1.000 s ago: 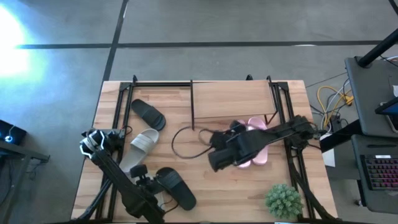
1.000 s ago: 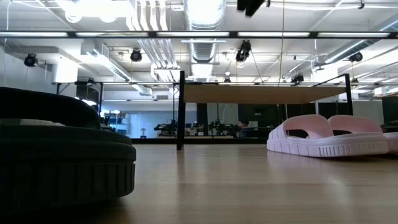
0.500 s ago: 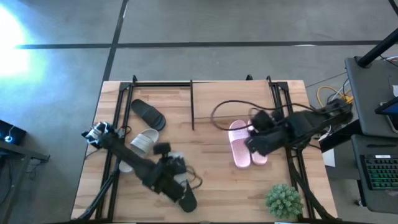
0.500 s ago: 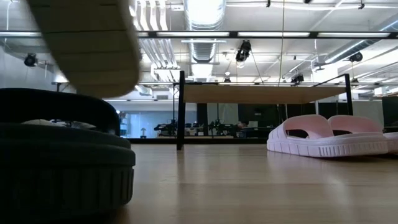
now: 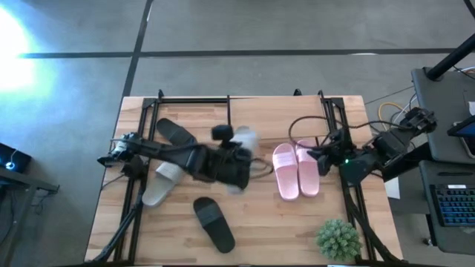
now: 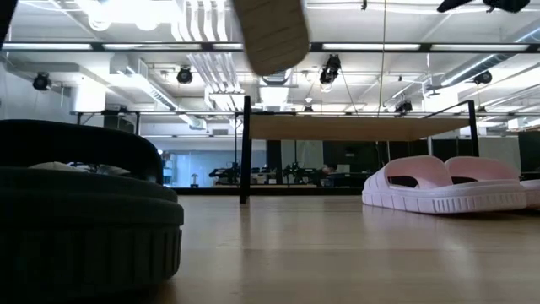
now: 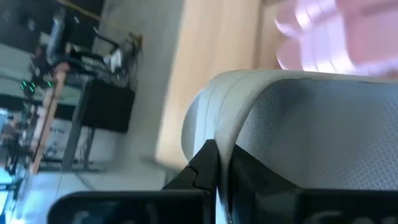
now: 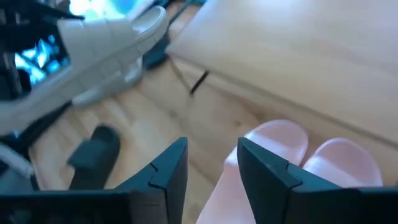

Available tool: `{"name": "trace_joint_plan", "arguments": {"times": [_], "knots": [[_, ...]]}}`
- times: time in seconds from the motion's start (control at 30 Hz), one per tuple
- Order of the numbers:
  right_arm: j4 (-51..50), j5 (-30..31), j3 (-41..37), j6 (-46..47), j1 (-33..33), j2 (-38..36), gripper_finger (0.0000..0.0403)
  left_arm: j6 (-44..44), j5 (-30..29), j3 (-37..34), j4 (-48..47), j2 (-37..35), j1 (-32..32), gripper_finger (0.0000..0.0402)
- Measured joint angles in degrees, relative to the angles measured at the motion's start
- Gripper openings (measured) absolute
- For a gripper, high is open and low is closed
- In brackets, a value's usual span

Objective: Pick and place slides into the shelf
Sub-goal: Put the bottom gray slide on the shelf

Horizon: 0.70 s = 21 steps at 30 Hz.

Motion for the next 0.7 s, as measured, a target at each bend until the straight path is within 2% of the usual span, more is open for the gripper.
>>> {"name": "trace_joint_plan", "arguments": {"times": [0.13, 0.37, 0.47, 0.57, 0.7], "knots": [[1.71, 3.35, -3.53, -1.28, -0.02, -6.7, 0.0125, 9.31, -0.09, 1.15, 10.99, 0.0, 4.2, 0.0], [-0.99, 9.36, -4.4, -2.73, -0.04, -16.59, 0.0123, 22.91, -0.01, 0.89, 18.69, 0.11, 12.12, 0.0], [-0.75, 8.99, -3.25, 0.24, -0.04, -20.14, 0.0123, 27.89, 3.24, -0.4, 24.33, 0.18, 15.6, 0.0], [-0.6, 10.53, -2.7, -3.04, -0.02, -22.03, 0.0121, 29.68, 8.0, -0.96, 30.49, 0.26, 18.06, 0.0], [-0.65, 16.48, -1.9, -4.28, -0.04, -23.62, 0.0121, 33.75, 8.28, -0.83, 37.49, 0.94, 19.31, 0.0]]}}
